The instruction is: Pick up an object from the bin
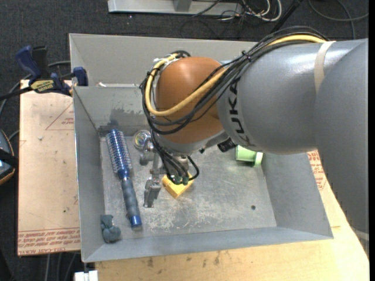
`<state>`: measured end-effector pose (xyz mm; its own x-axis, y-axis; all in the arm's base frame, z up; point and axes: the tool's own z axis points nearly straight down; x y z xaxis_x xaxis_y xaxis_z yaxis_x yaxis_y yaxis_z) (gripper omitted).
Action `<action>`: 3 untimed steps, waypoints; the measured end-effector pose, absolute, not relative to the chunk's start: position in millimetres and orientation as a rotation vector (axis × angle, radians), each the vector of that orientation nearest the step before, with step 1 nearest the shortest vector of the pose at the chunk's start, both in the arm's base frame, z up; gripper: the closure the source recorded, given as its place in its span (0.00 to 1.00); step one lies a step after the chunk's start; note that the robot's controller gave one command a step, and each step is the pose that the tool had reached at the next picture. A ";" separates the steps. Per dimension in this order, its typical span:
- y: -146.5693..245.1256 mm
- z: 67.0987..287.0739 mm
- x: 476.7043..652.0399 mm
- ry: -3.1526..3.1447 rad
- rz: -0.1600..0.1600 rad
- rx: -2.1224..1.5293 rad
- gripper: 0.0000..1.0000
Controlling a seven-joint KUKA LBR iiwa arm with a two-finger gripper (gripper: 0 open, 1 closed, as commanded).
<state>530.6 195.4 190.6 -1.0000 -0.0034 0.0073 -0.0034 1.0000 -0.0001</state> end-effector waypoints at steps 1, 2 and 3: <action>95.0 136.6 549.8 -3.137 0.007 0.066 0.00; 95.1 76.4 562.1 -3.137 -0.005 -0.232 0.00; 95.1 78.8 564.4 -3.145 -0.008 -0.237 1.00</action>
Offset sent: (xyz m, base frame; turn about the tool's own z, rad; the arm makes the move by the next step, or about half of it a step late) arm 0.0190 -0.0945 -0.0509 -0.0468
